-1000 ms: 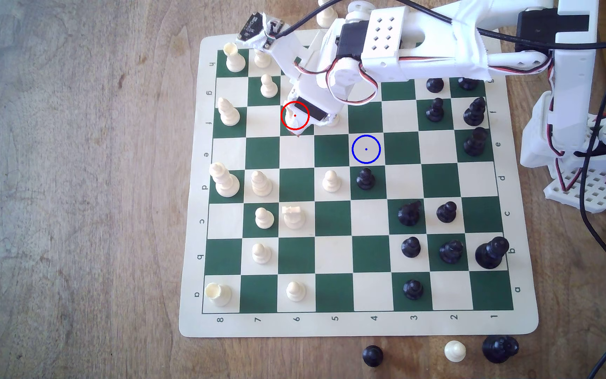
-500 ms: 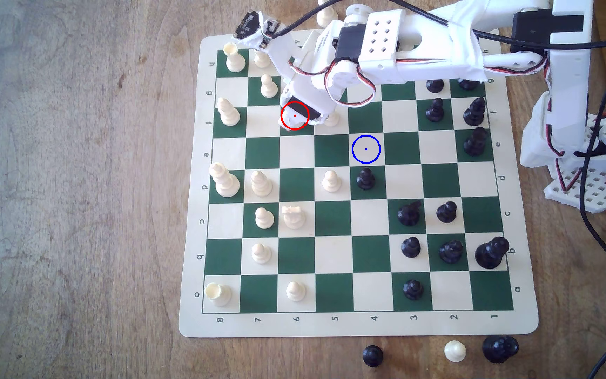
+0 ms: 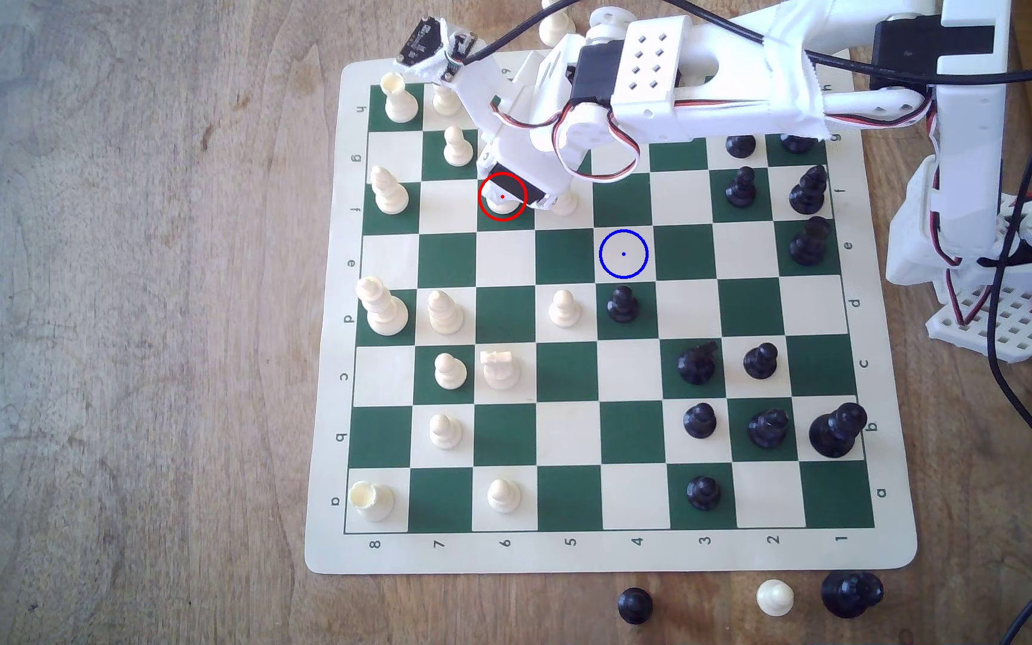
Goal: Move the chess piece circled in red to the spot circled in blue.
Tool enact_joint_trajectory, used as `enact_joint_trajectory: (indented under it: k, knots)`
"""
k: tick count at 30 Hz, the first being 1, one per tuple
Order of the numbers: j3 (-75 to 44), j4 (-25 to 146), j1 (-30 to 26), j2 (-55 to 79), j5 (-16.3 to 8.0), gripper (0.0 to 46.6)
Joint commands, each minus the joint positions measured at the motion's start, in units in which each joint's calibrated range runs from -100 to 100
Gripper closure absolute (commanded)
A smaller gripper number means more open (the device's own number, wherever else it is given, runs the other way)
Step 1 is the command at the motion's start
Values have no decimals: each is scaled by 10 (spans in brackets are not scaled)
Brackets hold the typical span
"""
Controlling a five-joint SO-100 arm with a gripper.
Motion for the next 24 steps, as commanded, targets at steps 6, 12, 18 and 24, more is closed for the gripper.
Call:
enact_joint_trajectory:
  k: [6, 12, 18, 24]
  knots:
    - [-29, -7, 5, -39, -1, 463]
    - [0, 7, 3, -133, -4, 463]
    - [78, 39, 0, -263, 0, 463]
    - [219, 37, -2, -377, 3, 463]
